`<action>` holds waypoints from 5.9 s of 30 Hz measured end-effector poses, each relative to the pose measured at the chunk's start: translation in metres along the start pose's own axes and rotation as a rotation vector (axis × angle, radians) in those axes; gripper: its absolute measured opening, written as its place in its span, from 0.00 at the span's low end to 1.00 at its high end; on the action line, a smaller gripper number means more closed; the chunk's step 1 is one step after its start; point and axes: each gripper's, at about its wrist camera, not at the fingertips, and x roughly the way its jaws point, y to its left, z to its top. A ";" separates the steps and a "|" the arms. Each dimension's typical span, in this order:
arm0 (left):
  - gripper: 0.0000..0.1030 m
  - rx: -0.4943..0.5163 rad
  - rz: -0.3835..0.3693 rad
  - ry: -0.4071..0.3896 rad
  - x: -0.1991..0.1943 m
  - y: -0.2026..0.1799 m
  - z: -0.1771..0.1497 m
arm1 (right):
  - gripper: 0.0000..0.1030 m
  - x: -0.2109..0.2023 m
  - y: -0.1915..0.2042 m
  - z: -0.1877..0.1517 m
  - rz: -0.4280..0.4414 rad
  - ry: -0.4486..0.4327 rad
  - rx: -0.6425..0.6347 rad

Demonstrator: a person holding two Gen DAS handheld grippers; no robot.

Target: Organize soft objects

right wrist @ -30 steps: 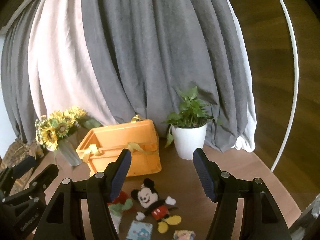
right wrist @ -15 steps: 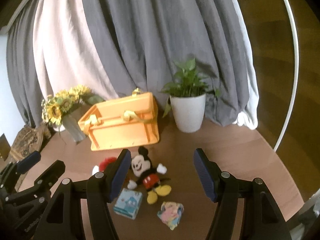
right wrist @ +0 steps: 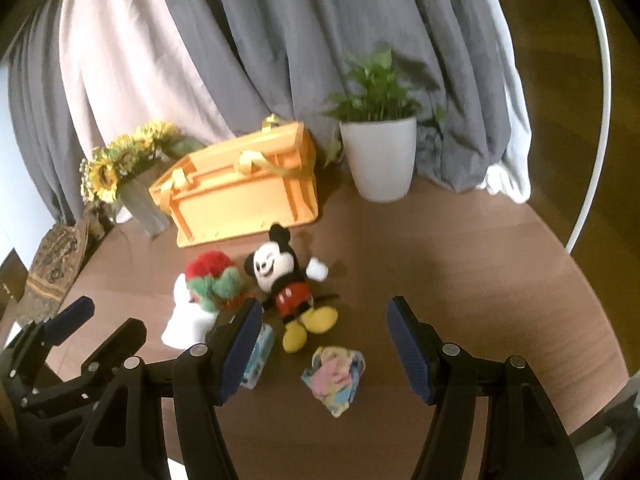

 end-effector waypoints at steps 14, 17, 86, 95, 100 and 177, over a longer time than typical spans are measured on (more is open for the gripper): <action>0.68 0.033 -0.048 0.110 0.049 -0.012 -0.034 | 0.64 0.045 -0.011 -0.033 0.003 0.139 0.015; 0.68 0.044 -0.054 0.128 0.058 -0.014 -0.041 | 0.64 0.054 -0.012 -0.037 0.002 0.155 0.019; 0.50 -0.116 -0.040 0.011 0.026 0.027 -0.005 | 0.38 0.041 0.018 -0.020 0.056 0.137 -0.055; 0.50 -0.127 -0.021 -0.043 0.010 0.047 0.015 | 0.38 0.022 0.040 0.004 0.064 0.054 -0.085; 0.50 -0.125 -0.011 -0.079 0.001 0.059 0.027 | 0.38 0.017 0.054 0.016 0.069 0.015 -0.095; 0.50 -0.028 -0.060 -0.284 0.130 0.157 0.192 | 0.38 0.120 0.138 0.200 0.025 -0.269 -0.068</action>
